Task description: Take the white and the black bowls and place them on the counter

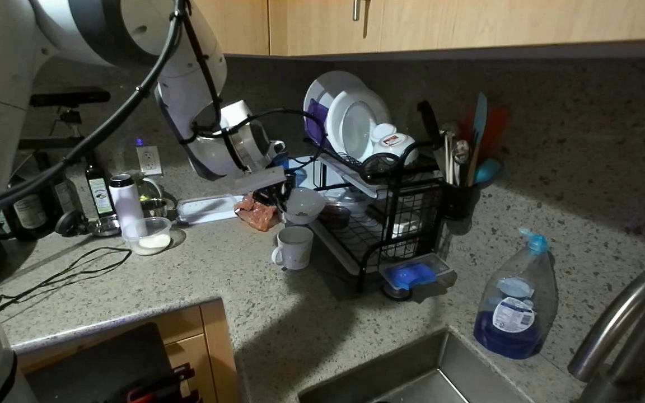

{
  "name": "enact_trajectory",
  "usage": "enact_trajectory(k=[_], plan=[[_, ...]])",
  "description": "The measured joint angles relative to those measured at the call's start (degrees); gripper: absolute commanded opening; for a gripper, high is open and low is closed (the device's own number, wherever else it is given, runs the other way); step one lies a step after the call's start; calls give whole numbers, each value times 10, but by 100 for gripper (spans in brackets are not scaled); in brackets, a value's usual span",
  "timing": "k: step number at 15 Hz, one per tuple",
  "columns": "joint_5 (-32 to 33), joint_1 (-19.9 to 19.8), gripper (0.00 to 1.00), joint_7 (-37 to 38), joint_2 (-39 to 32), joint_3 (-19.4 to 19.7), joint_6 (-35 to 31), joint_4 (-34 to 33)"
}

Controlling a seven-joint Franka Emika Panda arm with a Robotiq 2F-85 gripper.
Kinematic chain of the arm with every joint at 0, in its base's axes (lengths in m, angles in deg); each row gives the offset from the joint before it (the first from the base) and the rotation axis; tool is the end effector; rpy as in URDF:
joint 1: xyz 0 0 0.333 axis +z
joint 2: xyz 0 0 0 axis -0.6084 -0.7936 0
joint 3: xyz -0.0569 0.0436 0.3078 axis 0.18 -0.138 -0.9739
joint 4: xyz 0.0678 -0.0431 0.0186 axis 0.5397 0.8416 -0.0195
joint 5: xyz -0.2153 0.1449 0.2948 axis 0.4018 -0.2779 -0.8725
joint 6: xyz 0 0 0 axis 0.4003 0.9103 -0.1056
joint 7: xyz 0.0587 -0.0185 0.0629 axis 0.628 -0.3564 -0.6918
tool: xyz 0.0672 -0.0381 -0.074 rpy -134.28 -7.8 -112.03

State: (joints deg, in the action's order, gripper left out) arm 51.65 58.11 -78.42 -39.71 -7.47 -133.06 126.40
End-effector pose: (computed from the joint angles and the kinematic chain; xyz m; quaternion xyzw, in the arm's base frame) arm 0.5371 0.3574 0.2752 0.8647 0.4563 0.1777 0.1114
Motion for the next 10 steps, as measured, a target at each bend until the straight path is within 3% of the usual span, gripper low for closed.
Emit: enact_trajectory(k=[10], plan=[[-129,-1,3,-274,10,-59,1,21]])
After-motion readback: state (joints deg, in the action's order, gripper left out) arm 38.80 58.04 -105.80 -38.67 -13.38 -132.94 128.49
